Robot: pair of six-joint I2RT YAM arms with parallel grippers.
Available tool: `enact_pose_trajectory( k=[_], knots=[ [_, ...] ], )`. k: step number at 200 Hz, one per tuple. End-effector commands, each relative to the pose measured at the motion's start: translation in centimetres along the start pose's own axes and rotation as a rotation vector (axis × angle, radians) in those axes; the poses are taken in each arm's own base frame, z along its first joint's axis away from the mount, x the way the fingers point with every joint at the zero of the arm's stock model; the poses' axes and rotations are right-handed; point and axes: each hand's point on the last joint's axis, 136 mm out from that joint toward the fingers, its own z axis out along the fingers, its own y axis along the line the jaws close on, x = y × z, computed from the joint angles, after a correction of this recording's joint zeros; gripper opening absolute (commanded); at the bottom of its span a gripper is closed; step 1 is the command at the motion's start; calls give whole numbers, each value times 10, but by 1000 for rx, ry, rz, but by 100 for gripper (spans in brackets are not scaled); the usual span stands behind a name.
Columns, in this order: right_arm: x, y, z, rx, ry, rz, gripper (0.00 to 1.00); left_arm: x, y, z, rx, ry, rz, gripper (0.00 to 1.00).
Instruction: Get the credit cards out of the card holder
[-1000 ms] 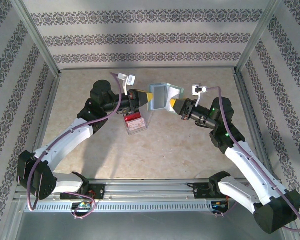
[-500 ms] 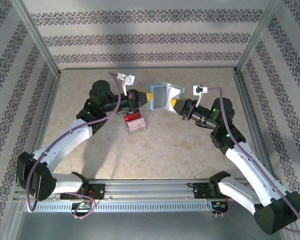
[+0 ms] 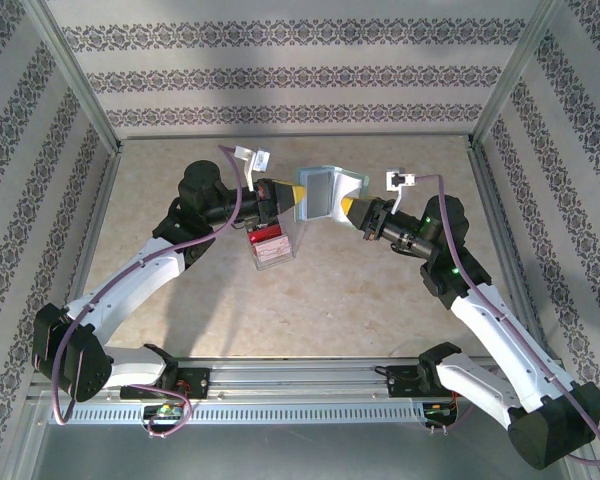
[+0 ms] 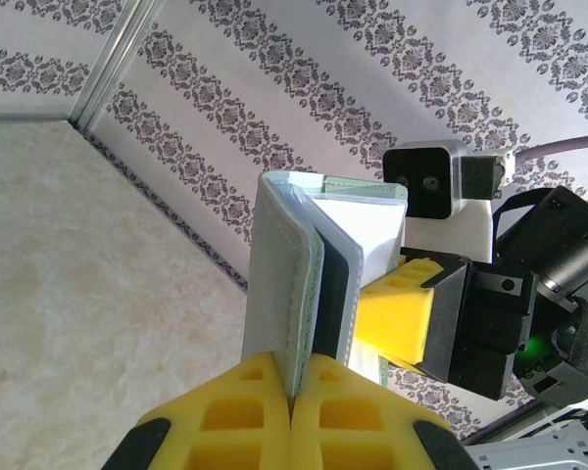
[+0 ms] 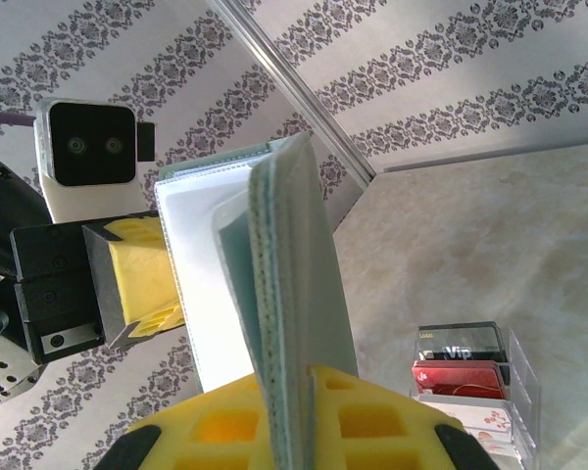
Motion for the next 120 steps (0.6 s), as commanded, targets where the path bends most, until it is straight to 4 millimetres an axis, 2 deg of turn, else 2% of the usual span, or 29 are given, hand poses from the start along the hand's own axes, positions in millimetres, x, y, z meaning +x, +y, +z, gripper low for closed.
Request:
enact_pose_trajectory(
  k=[1, 120],
  knots=[
    [-11, 4, -1, 0, -41, -33, 4, -4, -11, -9, 12, -2, 33, 0],
    [-7, -2, 0, 17, -34, -19, 4, -2, -9, -11, -1, 4, 27, 0]
  ],
)
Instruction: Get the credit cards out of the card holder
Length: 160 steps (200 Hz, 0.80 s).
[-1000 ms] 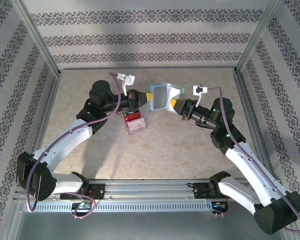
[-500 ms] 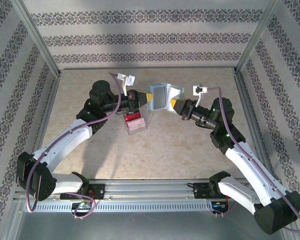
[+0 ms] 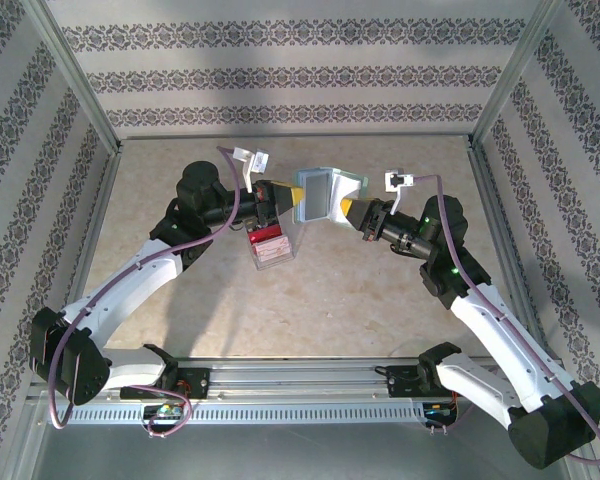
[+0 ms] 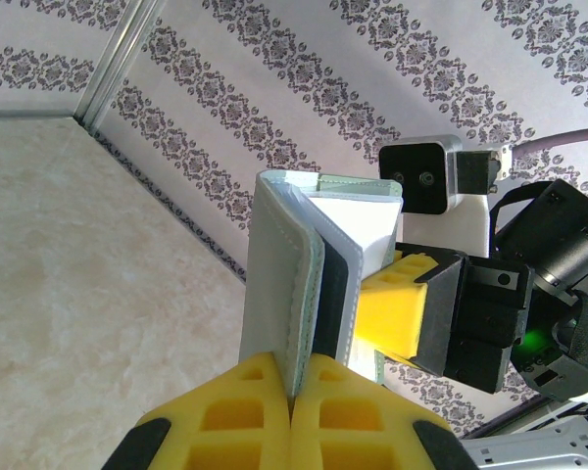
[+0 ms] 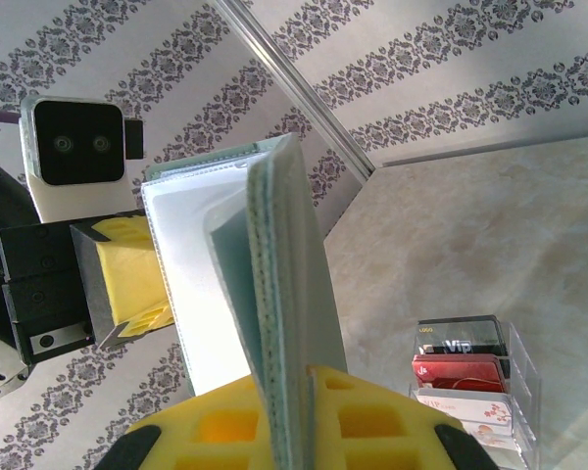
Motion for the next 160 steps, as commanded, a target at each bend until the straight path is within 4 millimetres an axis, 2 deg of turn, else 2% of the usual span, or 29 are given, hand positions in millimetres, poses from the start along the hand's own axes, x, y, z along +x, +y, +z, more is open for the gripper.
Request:
enact_pose_trajectory(
  k=[1, 95, 160],
  knots=[
    [-8, 0, 0, 11, -41, -25, 4, -3, -8, -7, 11, -3, 22, 0],
    [-7, -3, 2, 20, -35, -20, 3, -4, -8, -7, 9, 1, 21, 0],
    [-1, -24, 8, 99, -13, 7, 4, -1, -10, -9, -10, 26, 12, 0]
  ],
)
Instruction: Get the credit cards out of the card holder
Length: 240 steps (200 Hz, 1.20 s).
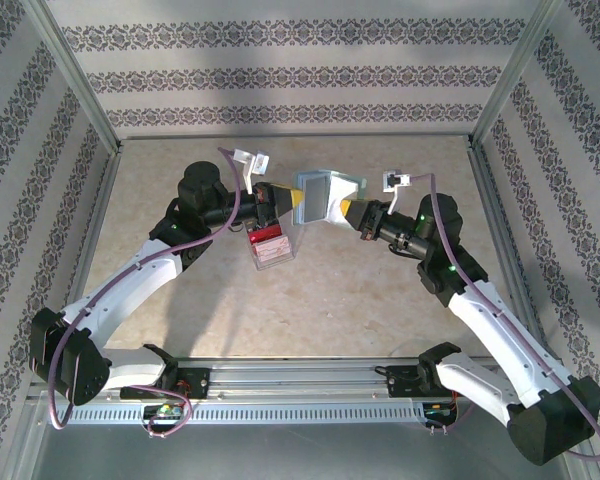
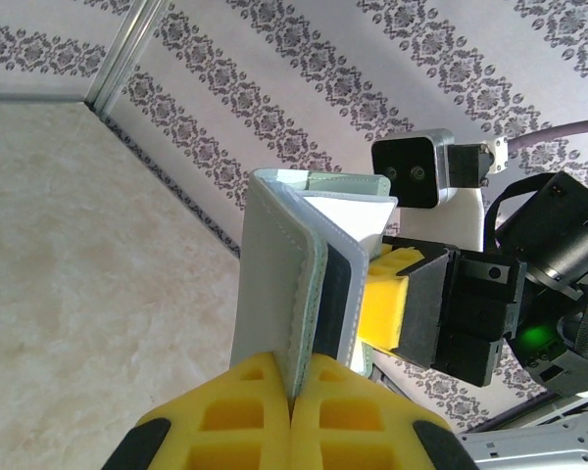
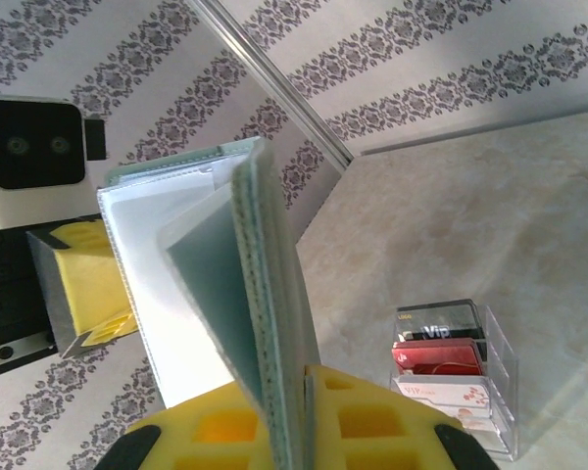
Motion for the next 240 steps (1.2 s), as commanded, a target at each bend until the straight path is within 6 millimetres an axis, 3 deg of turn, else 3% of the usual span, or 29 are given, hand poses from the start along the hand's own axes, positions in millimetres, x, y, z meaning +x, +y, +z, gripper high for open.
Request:
enact_pose_trajectory(
  k=[1, 82, 180, 240],
  knots=[
    [-8, -7, 2, 39, -36, -19, 4, -7, -16, -9, 17, 2, 32, 0],
    [15, -49, 20, 169, 54, 51, 4, -4, -10, -7, -75, 54, 32, 0],
    [33, -71, 36, 217, 112, 87, 4, 13, -4, 11, -271, 200, 110, 0],
    [42, -80, 47, 224, 149, 112, 3, 20, -8, 25, -272, 239, 132, 0]
  ],
)
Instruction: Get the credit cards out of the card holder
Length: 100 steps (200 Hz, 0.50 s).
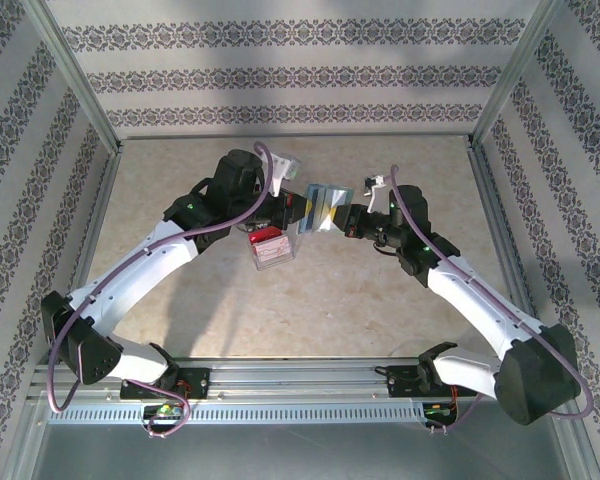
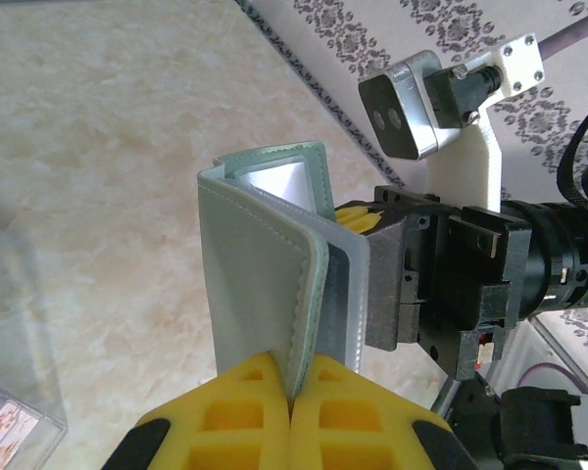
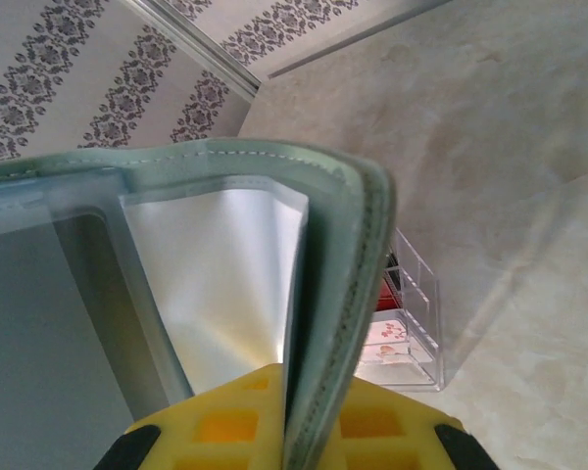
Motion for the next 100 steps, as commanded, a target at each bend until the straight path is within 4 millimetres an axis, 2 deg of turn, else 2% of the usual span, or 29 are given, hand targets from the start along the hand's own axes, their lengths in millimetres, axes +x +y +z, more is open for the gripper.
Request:
enact_pose_trajectory(
  k=[1, 57, 100],
  knots=[
    [-2, -8, 6, 45, -5, -4, 3, -11, -28, -9, 74, -21, 64, 0],
    [1, -12, 6, 53, 0, 5, 4, -11, -29, -16, 71, -47, 80, 0],
    [-4, -2, -6, 29, -28, -13, 4, -10, -22, -21, 33, -68, 85, 0]
  ],
)
